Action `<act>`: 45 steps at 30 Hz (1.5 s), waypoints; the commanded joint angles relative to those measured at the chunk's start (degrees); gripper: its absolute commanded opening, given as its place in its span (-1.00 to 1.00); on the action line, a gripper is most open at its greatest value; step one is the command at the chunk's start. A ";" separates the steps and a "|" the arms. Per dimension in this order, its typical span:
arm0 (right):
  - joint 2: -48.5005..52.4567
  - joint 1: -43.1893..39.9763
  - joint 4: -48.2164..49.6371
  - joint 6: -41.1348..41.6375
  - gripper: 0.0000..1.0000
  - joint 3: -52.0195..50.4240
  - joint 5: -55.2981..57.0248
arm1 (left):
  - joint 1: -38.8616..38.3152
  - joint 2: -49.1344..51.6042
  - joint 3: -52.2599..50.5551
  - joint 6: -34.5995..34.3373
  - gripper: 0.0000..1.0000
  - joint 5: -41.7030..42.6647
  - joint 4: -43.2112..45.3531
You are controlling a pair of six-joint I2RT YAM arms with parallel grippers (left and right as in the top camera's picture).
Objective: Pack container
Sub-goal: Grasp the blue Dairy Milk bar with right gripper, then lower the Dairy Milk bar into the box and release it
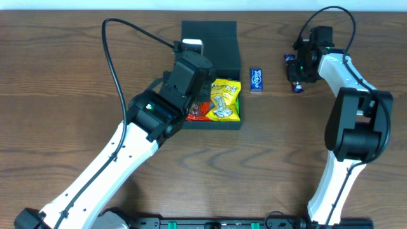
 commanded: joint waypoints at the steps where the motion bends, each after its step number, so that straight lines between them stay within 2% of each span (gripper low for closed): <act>1: 2.36 0.59 -1.05 0.07 -0.62 0.28 -0.68 | 0.20 -1.57 0.11 1.25 -0.83 -5.64 0.04; 3: 2.36 0.61 -1.09 0.94 -0.95 0.28 -0.66 | 0.24 -2.84 0.11 1.29 -0.82 -9.03 0.00; 9: 0.68 1.05 -3.65 5.14 -0.97 0.31 -1.07 | 0.57 -7.06 0.11 4.22 -0.81 -14.51 -1.05; 13: -3.48 3.76 -3.34 -2.08 -0.97 0.37 -1.07 | 1.29 -9.88 0.11 4.24 -0.75 -15.98 -3.26; 21: -13.42 15.87 1.01 -23.69 -0.97 0.68 -0.02 | 2.05 -13.09 0.11 4.22 -0.74 -16.00 -6.64; 31: -14.58 28.70 2.40 -46.12 -0.97 0.66 -0.48 | 2.05 -15.28 0.11 4.24 -0.81 -16.02 -7.37; 34: -14.56 30.88 2.40 -48.63 -0.97 0.66 -0.52 | 2.05 -16.50 0.11 4.22 -0.82 -16.02 -7.74; 45: -14.53 32.33 1.01 -48.61 -0.97 0.55 -3.74 | 2.05 -19.52 0.11 4.22 -0.74 -16.00 -8.79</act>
